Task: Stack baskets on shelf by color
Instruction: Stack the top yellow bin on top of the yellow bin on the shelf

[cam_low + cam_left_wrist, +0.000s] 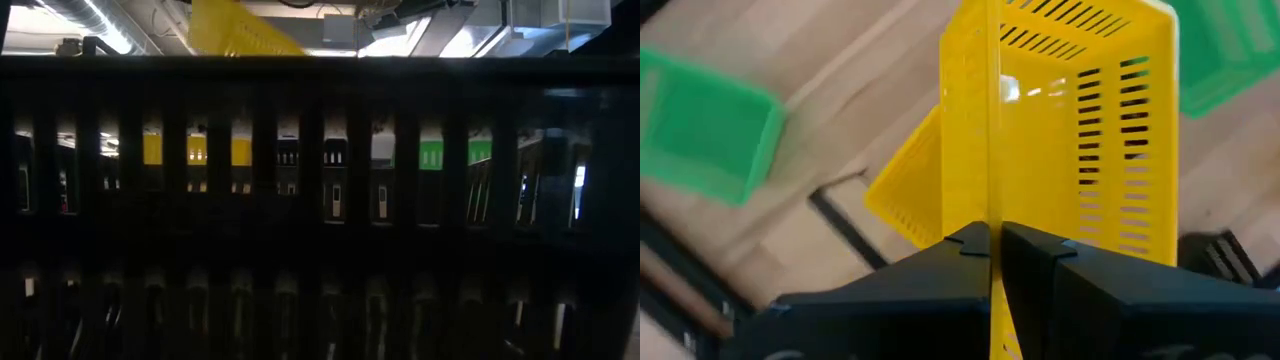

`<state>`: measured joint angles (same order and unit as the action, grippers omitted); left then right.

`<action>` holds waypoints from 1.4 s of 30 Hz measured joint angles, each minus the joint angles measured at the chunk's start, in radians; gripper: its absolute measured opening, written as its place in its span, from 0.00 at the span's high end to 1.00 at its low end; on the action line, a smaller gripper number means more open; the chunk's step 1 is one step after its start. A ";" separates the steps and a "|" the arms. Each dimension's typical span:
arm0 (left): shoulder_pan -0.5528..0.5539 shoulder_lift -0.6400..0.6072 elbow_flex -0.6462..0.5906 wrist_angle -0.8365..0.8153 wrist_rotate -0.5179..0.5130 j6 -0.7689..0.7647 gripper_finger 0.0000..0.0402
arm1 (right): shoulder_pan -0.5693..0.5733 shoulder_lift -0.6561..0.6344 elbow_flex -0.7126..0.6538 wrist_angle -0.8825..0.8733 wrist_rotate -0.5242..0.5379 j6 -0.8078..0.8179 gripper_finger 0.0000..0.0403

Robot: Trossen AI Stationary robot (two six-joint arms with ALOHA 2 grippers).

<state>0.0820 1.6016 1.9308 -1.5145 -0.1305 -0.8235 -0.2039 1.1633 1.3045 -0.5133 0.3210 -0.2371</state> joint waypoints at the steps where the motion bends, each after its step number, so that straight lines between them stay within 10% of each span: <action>1: -0.006 0.000 0.000 -0.009 -0.015 -0.047 1.00 | 0.000 0.000 0.000 0.000 0.000 -0.005 0.81; 21: -0.253 0.000 0.000 -0.056 -0.473 -0.742 1.00 | -0.045 0.000 0.000 0.011 0.002 -0.038 0.81; 42: -0.330 0.014 -0.230 -0.056 -0.324 -1.052 1.00 | -0.077 0.000 0.000 0.077 0.000 -0.045 0.81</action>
<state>-0.2483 1.6159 1.7010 -1.5708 -0.4542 -1.8755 -0.2806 1.1637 1.3045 -0.4363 0.3214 -0.2825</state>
